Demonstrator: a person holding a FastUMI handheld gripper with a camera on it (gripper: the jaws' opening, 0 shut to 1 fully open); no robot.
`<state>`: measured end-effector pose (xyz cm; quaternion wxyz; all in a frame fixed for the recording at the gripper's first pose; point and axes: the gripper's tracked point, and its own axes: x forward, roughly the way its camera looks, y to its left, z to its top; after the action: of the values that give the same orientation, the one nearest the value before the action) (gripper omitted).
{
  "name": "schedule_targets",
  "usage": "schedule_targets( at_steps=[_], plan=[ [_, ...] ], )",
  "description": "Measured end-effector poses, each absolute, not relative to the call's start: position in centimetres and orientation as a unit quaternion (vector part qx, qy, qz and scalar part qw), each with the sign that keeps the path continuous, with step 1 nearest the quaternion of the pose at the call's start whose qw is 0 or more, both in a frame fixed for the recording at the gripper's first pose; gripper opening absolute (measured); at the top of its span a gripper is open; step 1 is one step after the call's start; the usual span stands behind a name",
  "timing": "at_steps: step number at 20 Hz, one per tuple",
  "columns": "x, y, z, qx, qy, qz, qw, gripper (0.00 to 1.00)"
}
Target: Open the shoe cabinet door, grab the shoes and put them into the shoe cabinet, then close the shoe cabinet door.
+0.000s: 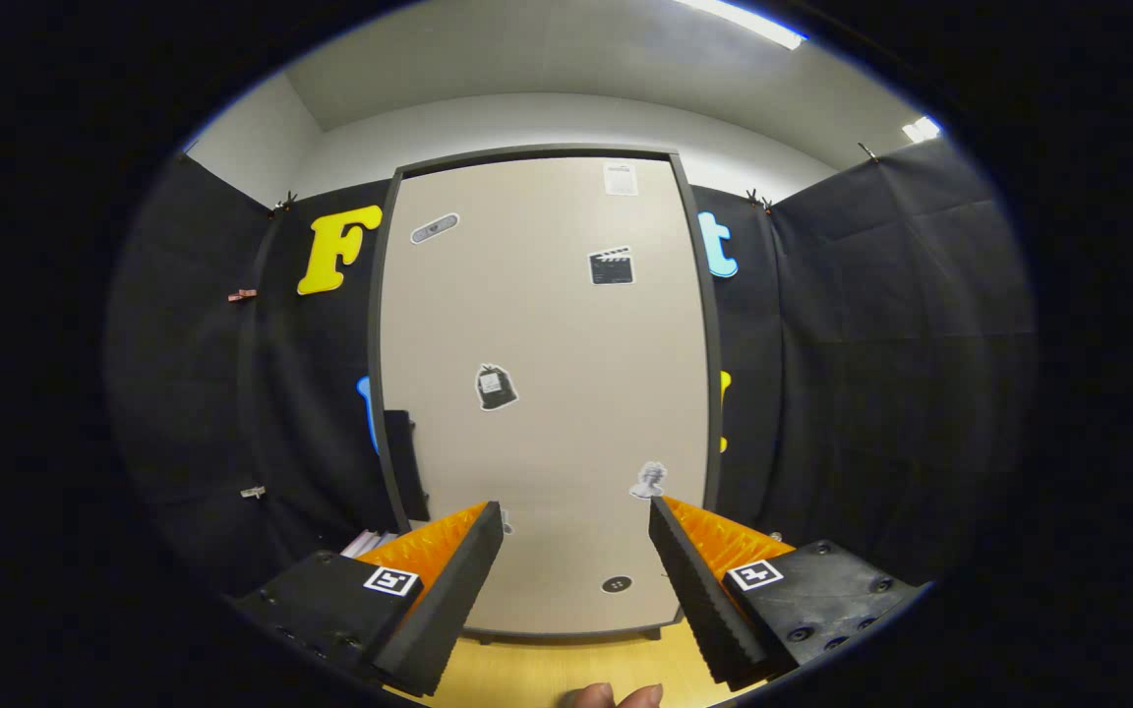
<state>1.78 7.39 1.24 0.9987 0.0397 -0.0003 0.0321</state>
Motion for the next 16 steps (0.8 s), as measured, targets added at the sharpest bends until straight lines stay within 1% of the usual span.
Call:
schedule_targets(
  at_steps=[5,10,16],
  plan=[
    [4.9,14.4,1.3,0.053,0.004,0.062,0.997,0.98],
    [8.3,19.9,-0.7,0.045,0.017,0.078,0.996,0.98],
    [12.5,22.9,-3.5,0.038,0.035,0.073,0.996,0.98]
  ],
)
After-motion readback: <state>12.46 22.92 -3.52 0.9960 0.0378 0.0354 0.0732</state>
